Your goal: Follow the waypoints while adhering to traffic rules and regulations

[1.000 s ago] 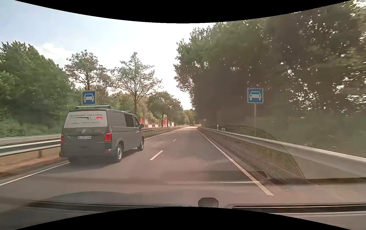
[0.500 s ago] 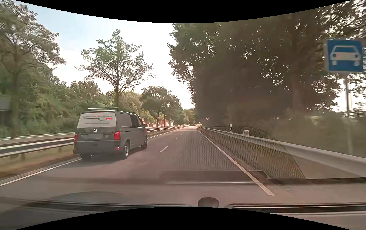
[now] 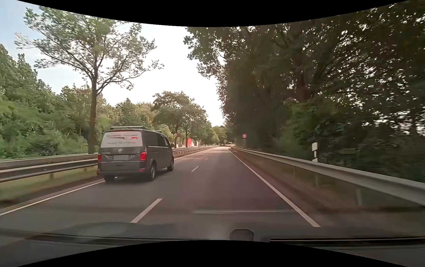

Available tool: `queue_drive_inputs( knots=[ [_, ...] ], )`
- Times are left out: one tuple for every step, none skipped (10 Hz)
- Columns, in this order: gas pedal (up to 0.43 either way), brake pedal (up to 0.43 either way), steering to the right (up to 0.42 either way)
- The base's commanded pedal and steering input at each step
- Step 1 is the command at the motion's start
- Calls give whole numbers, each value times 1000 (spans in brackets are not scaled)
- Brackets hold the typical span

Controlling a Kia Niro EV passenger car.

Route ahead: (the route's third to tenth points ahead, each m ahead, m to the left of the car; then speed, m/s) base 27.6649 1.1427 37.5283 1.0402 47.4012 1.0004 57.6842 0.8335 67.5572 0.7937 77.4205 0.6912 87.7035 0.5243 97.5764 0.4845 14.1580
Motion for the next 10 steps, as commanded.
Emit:
queue_drive_inputs(
  knots=[
    [240,0,0],
    [240,0,0],
    [240,0,1],
    [240,0,0],
    [228,0,0],
    [220,0,0],
    [209,0,0],
    [209,0,0],
    [209,0,0],
    [209,0,0]
  ],
)
